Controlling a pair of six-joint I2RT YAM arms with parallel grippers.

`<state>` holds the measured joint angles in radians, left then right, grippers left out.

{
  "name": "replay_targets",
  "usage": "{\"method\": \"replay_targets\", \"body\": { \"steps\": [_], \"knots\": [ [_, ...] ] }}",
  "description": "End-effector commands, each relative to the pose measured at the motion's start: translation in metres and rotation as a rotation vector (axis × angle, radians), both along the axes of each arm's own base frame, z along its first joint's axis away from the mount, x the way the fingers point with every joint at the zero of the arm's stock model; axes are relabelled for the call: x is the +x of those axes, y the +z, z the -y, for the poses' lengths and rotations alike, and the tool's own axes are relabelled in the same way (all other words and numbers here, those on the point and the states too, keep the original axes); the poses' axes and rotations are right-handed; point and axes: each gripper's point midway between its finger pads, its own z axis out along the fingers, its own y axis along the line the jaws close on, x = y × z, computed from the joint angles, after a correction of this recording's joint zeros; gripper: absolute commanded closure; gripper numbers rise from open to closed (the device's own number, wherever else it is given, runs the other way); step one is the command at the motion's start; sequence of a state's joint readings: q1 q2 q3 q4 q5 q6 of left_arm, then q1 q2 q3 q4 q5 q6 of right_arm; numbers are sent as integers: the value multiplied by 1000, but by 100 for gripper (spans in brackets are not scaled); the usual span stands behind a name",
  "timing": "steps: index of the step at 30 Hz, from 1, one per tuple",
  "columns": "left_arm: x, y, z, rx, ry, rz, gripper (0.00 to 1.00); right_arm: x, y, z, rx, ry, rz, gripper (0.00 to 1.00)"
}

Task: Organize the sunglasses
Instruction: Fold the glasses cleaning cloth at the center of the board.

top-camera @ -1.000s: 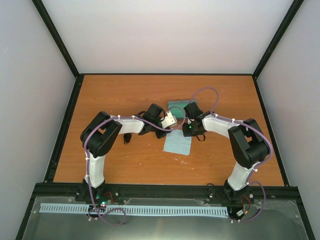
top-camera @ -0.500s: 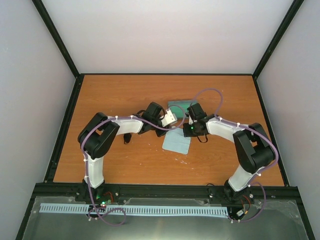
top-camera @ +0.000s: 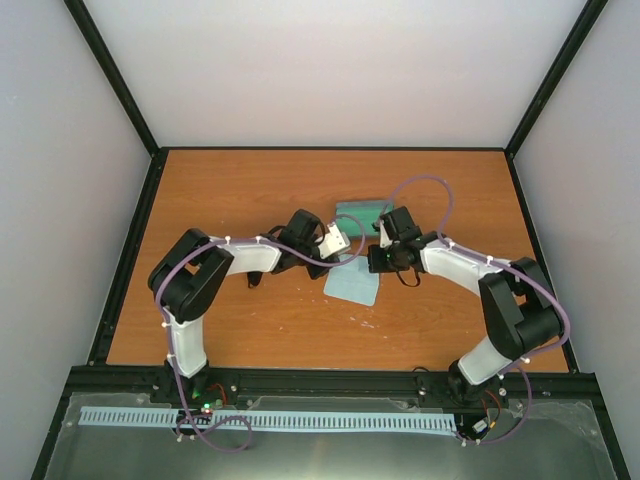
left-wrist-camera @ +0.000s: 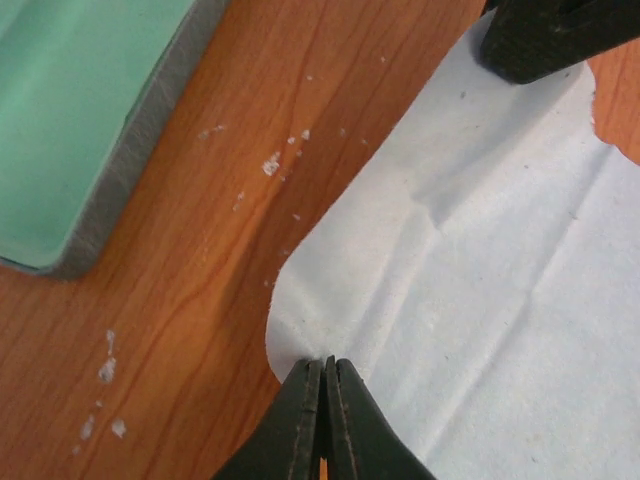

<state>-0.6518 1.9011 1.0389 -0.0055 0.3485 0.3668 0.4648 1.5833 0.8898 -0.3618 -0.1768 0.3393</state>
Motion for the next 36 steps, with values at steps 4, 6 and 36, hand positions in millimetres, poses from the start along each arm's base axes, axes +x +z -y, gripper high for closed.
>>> {"method": "replay_targets", "body": {
  "steps": [4,6,36],
  "knots": [
    [-3,24,0,-63,0,34,94,-13,1,0,38,31,-5,97],
    [-5,24,-1,-69,2,31,94,-17,-2,0,40,36,-9,97],
    [-43,-1,-17,-61,-32,-55,88,-67,-32,-15,78,146,-114,94]
  ]
}}
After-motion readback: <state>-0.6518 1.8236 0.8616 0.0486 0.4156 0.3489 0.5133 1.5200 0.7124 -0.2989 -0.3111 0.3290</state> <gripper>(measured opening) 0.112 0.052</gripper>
